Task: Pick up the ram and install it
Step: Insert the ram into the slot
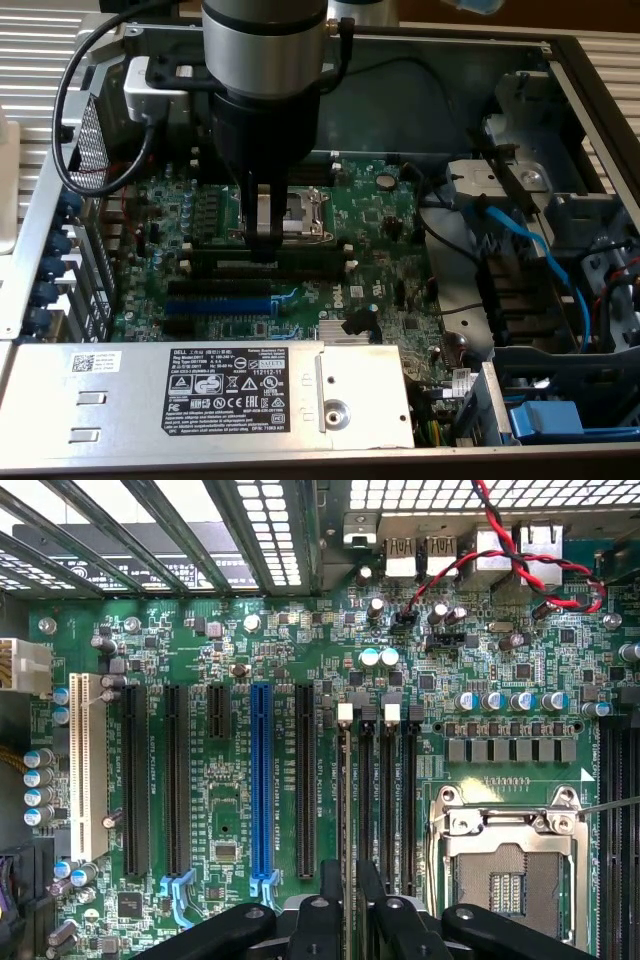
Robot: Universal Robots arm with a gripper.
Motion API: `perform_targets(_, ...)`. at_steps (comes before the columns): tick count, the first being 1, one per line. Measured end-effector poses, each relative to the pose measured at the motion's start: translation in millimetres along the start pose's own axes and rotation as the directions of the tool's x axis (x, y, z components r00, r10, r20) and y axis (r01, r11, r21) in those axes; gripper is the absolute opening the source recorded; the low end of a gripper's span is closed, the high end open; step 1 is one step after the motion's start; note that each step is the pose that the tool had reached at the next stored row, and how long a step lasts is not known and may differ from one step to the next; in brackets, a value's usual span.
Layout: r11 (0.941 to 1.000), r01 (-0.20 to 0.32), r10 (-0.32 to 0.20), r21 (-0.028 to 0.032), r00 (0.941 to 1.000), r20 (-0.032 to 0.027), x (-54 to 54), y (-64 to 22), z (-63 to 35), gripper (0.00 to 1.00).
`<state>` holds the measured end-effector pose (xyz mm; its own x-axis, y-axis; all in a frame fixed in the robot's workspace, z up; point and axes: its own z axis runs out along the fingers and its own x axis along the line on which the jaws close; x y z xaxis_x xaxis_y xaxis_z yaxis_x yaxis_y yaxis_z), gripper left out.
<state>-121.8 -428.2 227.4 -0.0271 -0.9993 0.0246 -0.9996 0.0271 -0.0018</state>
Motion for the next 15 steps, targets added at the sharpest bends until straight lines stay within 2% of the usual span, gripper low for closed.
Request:
perform_targets(7,1.0,0.0,0.0,-0.0001,1.0,-0.0001,0.0,0.0,-0.8,0.2)
perform_targets(15,1.0,0.0,0.0,0.0018,1.0,0.0,0.3,0.0,-13.2,0.2)
